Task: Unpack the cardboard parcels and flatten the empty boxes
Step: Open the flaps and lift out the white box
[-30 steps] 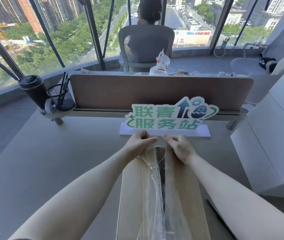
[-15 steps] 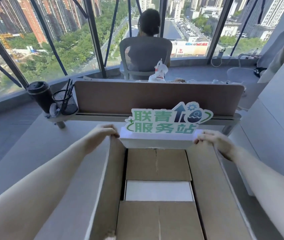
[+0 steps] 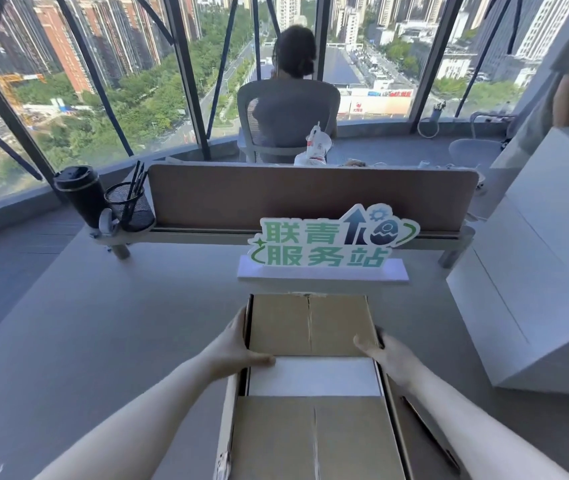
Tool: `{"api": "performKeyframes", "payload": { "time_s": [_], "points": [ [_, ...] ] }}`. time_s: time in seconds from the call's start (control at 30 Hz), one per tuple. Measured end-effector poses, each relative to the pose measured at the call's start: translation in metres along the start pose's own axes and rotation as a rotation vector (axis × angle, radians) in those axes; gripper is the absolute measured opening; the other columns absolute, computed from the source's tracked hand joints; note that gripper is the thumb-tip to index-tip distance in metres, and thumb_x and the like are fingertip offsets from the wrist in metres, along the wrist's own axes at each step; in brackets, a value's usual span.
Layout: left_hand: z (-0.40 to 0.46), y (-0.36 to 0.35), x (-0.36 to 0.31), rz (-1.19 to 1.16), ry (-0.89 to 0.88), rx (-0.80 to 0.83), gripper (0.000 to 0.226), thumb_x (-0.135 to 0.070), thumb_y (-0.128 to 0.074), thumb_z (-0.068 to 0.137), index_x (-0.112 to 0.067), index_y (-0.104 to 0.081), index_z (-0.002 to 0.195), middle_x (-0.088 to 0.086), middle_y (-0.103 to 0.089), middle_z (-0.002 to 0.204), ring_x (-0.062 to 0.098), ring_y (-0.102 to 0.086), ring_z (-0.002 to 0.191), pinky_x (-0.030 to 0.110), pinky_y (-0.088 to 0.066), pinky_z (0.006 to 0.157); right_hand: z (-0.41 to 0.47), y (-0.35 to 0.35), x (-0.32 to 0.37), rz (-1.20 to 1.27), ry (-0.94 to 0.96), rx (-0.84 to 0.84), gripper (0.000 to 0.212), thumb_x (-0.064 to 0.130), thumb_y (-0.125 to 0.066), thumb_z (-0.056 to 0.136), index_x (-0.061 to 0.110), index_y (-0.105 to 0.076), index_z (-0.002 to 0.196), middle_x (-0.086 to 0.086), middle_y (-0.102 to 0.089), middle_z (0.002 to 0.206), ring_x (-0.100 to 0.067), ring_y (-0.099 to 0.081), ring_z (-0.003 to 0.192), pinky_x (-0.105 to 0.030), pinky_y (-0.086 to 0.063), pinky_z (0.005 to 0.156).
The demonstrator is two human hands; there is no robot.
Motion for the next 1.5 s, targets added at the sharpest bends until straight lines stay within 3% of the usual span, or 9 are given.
{"api": "performKeyframes", "payload": {
  "time_s": [0.2, 0.33, 0.43, 0.6, 0.8, 0.97, 1.17, 1.33, 1.5],
  "points": [
    [-0.011, 0.013, -0.019, 0.498, -0.021, -0.174, 0.126, -0.070, -0.072, 0.061, -0.038, 0.008, 0.154, -0.019, -0.003, 0.161, 0.023, -0.030, 0.142, 0.039, -0.041, 0.105, 0.003, 0.017, 0.002, -0.468, 0.054, -0.067, 0.122, 0.076, -0.070, 0.066, 0.034, 0.000, 0.157, 0.008, -0.018, 0.162, -0.017, -0.030, 0.145, -0.038, -0.036, 0.111],
    [-0.013, 0.014, -0.036, 0.705, -0.134, -0.271, 0.105, -0.079, -0.058, 0.069, -0.030, -0.021, 0.154, -0.008, -0.016, 0.162, 0.023, -0.026, 0.144, 0.039, -0.031, 0.114, 0.002, 0.021, 0.022, -0.802, 0.173, -0.186, 0.099, 0.085, -0.055, 0.069, 0.034, -0.032, 0.152, 0.009, -0.025, 0.158, -0.019, -0.027, 0.145, -0.043, -0.043, 0.105],
    [-0.023, 0.017, -0.053, 0.848, -0.341, -0.412, 0.084, -0.081, -0.045, 0.066, -0.021, -0.061, 0.124, -0.003, -0.059, 0.133, 0.026, -0.060, 0.115, 0.041, -0.051, 0.089, -0.012, 0.023, 0.044, -0.975, 0.487, -0.418, 0.080, 0.085, -0.041, 0.075, 0.024, -0.070, 0.117, 0.004, -0.061, 0.116, -0.022, -0.060, 0.108, -0.039, -0.057, 0.077],
    [-0.029, 0.053, -0.081, 0.417, -0.293, -0.695, 0.047, -0.057, -0.051, 0.091, -0.020, -0.064, 0.117, -0.005, -0.065, 0.090, 0.021, -0.064, 0.083, 0.032, -0.048, 0.068, -0.031, 0.051, 0.082, -0.510, 0.641, -0.764, 0.046, 0.050, -0.045, 0.095, 0.016, -0.072, 0.113, 0.001, -0.076, 0.095, -0.020, -0.073, 0.082, -0.031, -0.056, 0.064],
    [0.014, 0.049, -0.104, 0.062, -0.227, -0.498, 0.066, -0.018, -0.050, 0.099, -0.024, -0.016, 0.156, -0.003, -0.055, 0.139, 0.019, -0.055, 0.121, 0.030, -0.042, 0.094, 0.032, 0.042, 0.102, -0.203, 0.357, -0.418, 0.065, 0.024, -0.053, 0.098, 0.041, -0.021, 0.153, 0.019, -0.053, 0.129, -0.005, -0.049, 0.119, -0.032, -0.040, 0.100],
    [0.040, 0.022, -0.080, 0.509, -0.089, -0.258, 0.031, -0.022, -0.041, 0.098, -0.020, -0.059, 0.123, -0.004, -0.054, 0.133, 0.026, -0.050, 0.122, 0.033, -0.043, 0.085, 0.069, 0.026, 0.060, -0.706, 0.097, -0.233, 0.042, 0.034, -0.043, 0.102, 0.029, -0.050, 0.143, 0.007, -0.043, 0.153, -0.017, -0.037, 0.140, -0.038, -0.033, 0.111],
    [0.051, 0.030, -0.071, 0.422, -0.009, -0.364, 0.033, -0.015, -0.042, 0.099, -0.025, -0.067, 0.118, -0.003, -0.064, 0.124, 0.027, -0.058, 0.112, 0.032, -0.045, 0.081, 0.080, 0.024, 0.052, -0.676, 0.095, -0.342, 0.023, 0.027, -0.043, 0.101, 0.025, -0.065, 0.108, 0.002, -0.067, 0.115, -0.026, -0.055, 0.105, -0.035, -0.037, 0.083],
    [0.033, 0.026, -0.076, 0.536, -0.077, -0.337, 0.037, -0.018, -0.038, 0.101, -0.026, -0.055, 0.133, -0.008, -0.052, 0.138, 0.024, -0.049, 0.121, 0.032, -0.035, 0.078, 0.056, 0.016, 0.056, -0.672, 0.176, -0.333, 0.041, 0.030, -0.046, 0.100, 0.028, -0.052, 0.141, 0.003, -0.046, 0.149, -0.024, -0.040, 0.136, -0.039, -0.033, 0.109],
    [-0.001, 0.020, -0.069, 0.609, -0.221, -0.317, 0.030, -0.027, -0.050, 0.099, -0.024, -0.054, 0.128, -0.010, -0.036, 0.154, 0.015, -0.031, 0.141, 0.027, -0.030, 0.099, 0.005, -0.008, 0.033, -0.602, 0.238, -0.314, 0.020, 0.026, -0.058, 0.096, 0.015, -0.062, 0.112, 0.002, -0.038, 0.155, -0.018, -0.019, 0.149, -0.032, -0.024, 0.113]
  ]
}}
Point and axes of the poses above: each hand's wrist, its own z-axis towards the middle knuckle, its own y-axis out of the back of the hand, x = y × z, the point moved 7 cm from there along z, towards the middle knuckle
